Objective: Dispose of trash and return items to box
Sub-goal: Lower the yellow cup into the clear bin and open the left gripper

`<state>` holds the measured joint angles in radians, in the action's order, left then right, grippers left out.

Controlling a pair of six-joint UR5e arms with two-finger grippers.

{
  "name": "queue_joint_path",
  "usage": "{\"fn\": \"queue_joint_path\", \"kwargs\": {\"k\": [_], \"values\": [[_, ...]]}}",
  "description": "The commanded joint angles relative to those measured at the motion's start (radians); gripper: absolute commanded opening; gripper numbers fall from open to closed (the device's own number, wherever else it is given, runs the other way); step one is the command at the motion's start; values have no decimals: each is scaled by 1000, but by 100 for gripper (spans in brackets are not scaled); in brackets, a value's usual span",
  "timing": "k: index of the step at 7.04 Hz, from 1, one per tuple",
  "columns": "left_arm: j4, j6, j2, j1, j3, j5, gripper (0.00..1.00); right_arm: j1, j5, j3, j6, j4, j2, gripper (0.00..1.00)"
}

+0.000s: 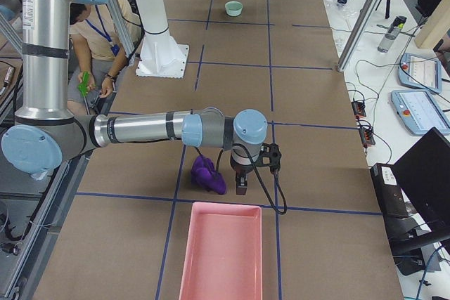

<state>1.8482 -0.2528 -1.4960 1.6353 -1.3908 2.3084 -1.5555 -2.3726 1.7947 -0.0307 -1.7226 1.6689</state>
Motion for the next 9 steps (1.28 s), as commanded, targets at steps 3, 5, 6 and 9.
{"fn": "queue_joint_path", "kwargs": {"k": [3,5,6,9], "values": [[52,7,2,-90,99,140,0,6,-2,-9,0,0,0,100],[113,7,-7,-107,185,140,0,6,-23,-17,0,0,0,100],[115,7,-6,-112,196,140,0,6,-30,-18,0,-2,0,100],[115,9,-4,-120,203,141,84,6,-33,-12,-2,0,0,100]]}}
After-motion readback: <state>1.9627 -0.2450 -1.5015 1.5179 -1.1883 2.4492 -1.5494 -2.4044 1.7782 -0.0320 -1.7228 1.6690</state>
